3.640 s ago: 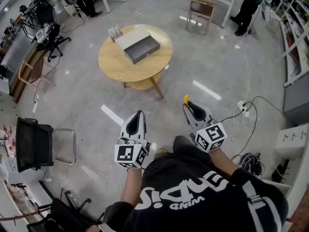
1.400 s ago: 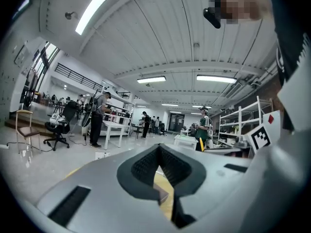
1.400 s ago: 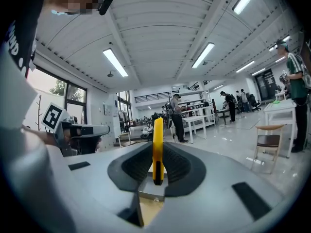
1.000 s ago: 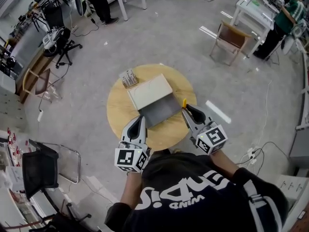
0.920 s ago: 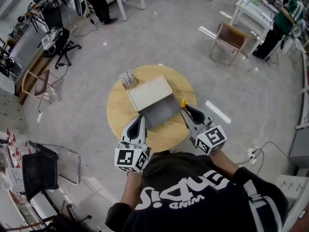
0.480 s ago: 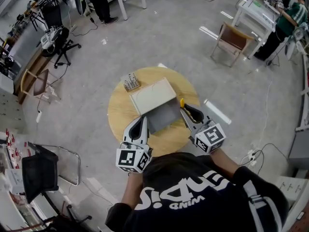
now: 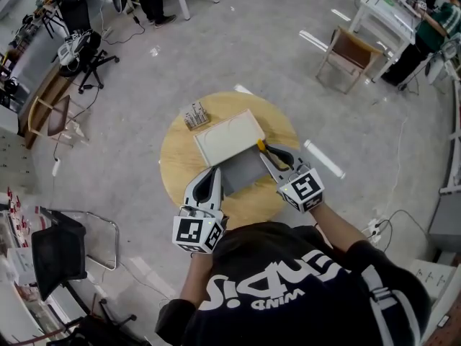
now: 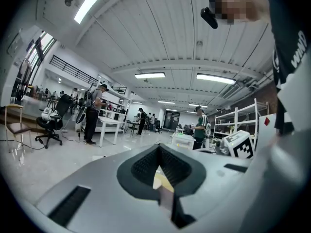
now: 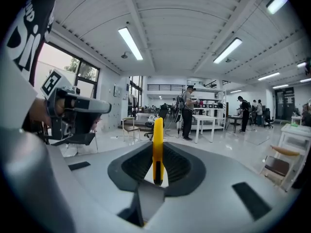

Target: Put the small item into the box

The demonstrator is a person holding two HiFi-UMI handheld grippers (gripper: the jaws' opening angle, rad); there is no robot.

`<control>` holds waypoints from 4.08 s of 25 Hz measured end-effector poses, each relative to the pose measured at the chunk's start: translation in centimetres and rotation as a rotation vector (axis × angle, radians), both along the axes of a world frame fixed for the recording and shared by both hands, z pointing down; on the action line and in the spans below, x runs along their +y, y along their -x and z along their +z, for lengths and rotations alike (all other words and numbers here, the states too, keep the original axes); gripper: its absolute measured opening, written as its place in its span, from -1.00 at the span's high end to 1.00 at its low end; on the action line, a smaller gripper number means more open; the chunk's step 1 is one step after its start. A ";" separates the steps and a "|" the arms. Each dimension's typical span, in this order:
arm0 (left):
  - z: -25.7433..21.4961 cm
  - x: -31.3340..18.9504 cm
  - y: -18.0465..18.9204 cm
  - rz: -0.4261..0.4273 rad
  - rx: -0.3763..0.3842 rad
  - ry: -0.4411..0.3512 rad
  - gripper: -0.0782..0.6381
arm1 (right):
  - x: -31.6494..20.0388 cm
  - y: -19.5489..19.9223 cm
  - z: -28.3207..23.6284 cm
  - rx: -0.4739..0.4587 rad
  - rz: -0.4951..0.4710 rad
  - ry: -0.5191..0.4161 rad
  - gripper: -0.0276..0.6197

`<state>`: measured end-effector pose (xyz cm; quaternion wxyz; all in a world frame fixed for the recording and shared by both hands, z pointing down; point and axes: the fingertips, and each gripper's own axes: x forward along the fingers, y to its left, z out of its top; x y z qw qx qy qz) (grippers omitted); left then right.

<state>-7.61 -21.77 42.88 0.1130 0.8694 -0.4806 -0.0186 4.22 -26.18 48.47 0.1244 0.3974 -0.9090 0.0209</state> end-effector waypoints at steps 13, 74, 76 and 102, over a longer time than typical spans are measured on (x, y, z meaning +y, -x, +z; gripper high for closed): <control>0.7 0.4 0.4 -0.016 0.002 0.014 0.76 | -0.3 3.6 7.8 0.332 -0.209 0.003 0.74; 2.3 1.8 3.4 -0.124 -0.013 0.070 0.76 | 1.1 6.7 26.6 0.889 -0.686 0.289 0.74; 2.3 1.8 3.5 -0.125 -0.014 0.069 0.76 | 1.0 6.7 26.9 0.900 -0.681 0.279 0.74; 2.4 1.7 4.0 -0.127 0.000 0.071 0.76 | 0.6 6.2 25.9 0.858 -0.648 0.319 0.63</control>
